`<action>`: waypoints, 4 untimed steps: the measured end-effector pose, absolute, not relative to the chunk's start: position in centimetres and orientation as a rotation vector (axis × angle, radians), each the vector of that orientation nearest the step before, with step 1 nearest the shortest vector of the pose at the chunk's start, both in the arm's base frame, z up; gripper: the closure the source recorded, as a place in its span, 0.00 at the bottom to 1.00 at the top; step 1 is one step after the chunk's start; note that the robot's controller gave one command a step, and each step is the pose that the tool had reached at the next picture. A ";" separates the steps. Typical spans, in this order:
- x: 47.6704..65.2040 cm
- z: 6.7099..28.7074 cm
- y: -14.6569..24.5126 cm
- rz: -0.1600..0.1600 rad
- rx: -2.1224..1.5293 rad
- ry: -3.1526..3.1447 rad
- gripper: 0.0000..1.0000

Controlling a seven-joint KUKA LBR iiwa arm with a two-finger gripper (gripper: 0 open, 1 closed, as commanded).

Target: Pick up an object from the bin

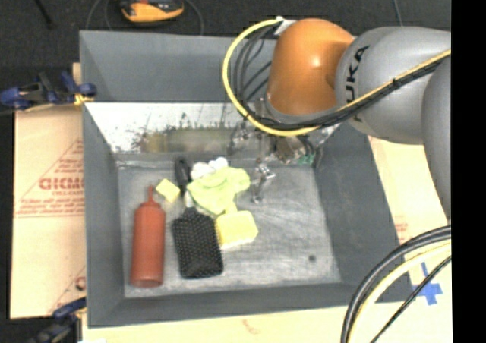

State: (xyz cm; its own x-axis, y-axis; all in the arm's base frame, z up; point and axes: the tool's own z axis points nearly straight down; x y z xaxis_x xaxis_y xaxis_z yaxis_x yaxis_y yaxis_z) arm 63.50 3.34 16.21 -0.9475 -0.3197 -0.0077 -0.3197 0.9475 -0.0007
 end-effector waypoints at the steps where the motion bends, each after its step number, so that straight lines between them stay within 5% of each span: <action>1: 64.5 10.2 3.8 -0.004 -0.952 2.984 0.00; 2: 63.9 7.3 5.2 -0.008 -0.476 3.112 1.00; 4: 63.8 7.5 5.1 -0.007 -0.475 3.112 1.00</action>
Offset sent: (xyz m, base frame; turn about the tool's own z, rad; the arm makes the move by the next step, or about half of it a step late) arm 0.0029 0.0217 -0.0921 0.0273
